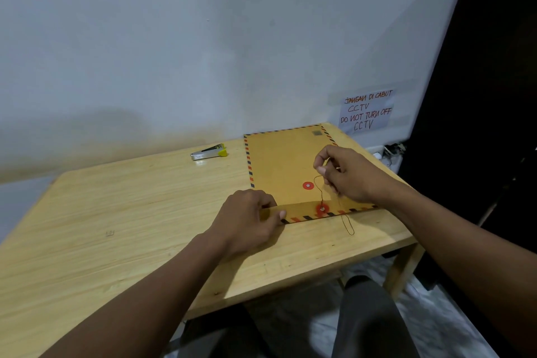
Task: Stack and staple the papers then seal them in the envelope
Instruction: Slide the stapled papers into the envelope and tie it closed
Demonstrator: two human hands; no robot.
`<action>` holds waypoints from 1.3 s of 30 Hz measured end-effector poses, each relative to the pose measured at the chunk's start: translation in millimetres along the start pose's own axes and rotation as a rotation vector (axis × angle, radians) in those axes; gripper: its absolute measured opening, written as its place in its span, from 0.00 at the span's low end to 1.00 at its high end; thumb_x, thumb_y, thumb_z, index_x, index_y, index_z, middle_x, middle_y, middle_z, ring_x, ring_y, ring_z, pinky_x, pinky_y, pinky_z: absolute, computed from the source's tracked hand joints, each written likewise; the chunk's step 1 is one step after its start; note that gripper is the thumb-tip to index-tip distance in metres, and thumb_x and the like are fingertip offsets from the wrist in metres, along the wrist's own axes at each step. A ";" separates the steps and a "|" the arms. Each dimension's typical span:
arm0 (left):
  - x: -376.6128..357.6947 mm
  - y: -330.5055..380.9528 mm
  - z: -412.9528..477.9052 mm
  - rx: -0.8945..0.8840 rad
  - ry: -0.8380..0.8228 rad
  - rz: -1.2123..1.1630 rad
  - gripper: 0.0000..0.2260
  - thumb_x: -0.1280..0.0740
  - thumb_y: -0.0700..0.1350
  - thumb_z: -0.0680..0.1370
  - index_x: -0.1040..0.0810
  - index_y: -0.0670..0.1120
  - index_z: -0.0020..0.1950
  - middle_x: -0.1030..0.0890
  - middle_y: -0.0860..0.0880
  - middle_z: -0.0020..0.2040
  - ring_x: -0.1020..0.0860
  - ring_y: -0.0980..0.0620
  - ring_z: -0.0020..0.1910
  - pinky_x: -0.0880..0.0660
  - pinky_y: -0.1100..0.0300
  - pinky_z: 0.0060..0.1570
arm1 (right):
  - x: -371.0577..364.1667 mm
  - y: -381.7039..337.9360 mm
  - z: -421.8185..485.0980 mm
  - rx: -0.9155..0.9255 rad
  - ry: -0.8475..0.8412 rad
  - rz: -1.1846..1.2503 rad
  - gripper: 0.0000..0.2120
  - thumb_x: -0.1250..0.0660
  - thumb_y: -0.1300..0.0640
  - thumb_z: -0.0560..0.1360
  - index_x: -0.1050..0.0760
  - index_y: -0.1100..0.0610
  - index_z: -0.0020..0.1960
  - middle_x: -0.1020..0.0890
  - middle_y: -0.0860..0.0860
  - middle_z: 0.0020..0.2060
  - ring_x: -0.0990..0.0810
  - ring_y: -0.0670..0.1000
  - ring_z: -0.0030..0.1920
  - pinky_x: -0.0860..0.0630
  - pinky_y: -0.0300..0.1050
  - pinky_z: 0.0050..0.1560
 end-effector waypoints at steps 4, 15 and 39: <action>-0.2 -0.2 1.4 0.000 -0.012 0.000 0.13 0.35 0.57 0.77 0.18 0.50 0.43 0.19 0.53 0.37 0.24 0.54 0.38 0.25 0.53 0.38 | 10.1 3.4 5.9 -0.107 -0.051 0.116 0.05 0.39 0.59 0.83 0.26 0.58 0.55 0.27 0.52 0.31 0.26 0.50 0.32 0.24 0.48 0.34; 16.9 -14.4 3.0 0.096 -0.078 -0.103 0.12 0.33 0.54 0.67 0.21 0.45 0.35 0.19 0.46 0.36 0.22 0.46 0.39 0.25 0.49 0.40 | 57.6 -6.7 23.2 -0.320 -0.284 0.273 0.10 0.32 0.60 0.79 0.27 0.60 0.58 0.29 0.52 0.31 0.36 0.46 0.23 0.35 0.39 0.21; 20.4 -31.8 5.3 0.068 0.033 -0.085 0.07 0.31 0.54 0.73 0.21 0.52 0.46 0.21 0.51 0.54 0.22 0.52 0.52 0.26 0.57 0.47 | -26.4 26.8 27.6 -0.002 -0.253 -0.646 0.19 0.36 0.47 0.79 0.28 0.48 0.69 0.26 0.48 0.67 0.29 0.53 0.66 0.30 0.48 0.61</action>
Point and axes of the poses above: each hand's wrist, its own z-axis towards the middle knuckle, its own x-axis out of the back of the hand, y = z × x, the point moved 5 cm from there along z, towards the middle knuckle
